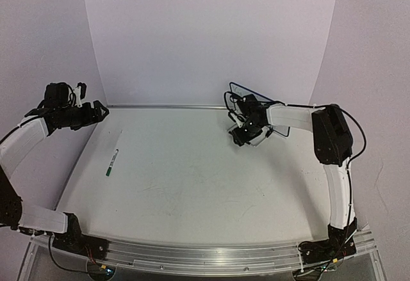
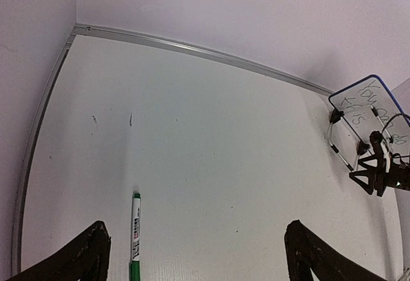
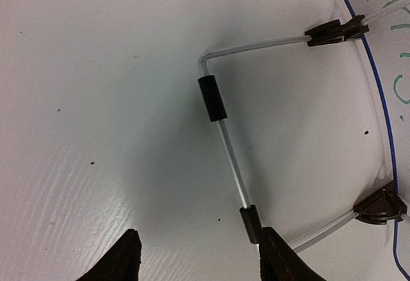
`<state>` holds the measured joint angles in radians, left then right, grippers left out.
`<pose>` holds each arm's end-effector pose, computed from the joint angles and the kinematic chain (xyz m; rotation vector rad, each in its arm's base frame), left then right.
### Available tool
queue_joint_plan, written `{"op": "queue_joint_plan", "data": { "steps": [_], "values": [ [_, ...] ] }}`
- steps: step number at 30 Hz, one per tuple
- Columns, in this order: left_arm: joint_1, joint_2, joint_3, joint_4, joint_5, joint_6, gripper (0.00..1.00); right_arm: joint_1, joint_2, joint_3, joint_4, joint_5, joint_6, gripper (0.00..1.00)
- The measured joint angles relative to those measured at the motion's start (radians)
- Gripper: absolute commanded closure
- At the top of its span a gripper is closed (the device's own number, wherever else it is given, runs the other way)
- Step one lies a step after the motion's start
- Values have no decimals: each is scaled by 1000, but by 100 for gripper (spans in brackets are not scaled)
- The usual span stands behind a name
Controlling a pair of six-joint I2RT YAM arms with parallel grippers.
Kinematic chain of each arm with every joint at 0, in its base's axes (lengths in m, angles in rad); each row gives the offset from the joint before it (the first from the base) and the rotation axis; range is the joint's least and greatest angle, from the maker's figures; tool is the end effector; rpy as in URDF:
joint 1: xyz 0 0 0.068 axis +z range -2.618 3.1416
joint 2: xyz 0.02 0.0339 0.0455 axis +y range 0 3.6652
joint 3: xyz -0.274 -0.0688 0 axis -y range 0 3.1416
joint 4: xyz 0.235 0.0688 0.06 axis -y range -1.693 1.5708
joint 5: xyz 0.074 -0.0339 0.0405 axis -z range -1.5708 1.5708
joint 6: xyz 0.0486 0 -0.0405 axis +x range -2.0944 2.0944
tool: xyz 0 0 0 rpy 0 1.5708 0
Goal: Write a sentence on the whiteboard
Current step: Move the whiteboard stand to the corner of the board.
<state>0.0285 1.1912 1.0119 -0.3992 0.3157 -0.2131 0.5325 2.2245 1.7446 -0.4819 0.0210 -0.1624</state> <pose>0.2614 -0.0076 0.3194 -0.0749 2.1488 -0.4464 0.4252 0.2494 0.1752 -0.8559 2.3879 0.1205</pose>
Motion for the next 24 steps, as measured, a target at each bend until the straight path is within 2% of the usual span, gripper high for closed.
{"op": "queue_joint_plan", "data": {
  "steps": [8,20,24],
  "values": [
    [-12,23,0,0,1,0,6,-58,67,77,-39,-19,-17,54],
    [-43,42,0,0,4,0,6,-62,110,81,-61,-37,-29,74],
    [-56,42,0,0,5,0,6,-63,110,81,-62,-40,-30,75]
  ]
}}
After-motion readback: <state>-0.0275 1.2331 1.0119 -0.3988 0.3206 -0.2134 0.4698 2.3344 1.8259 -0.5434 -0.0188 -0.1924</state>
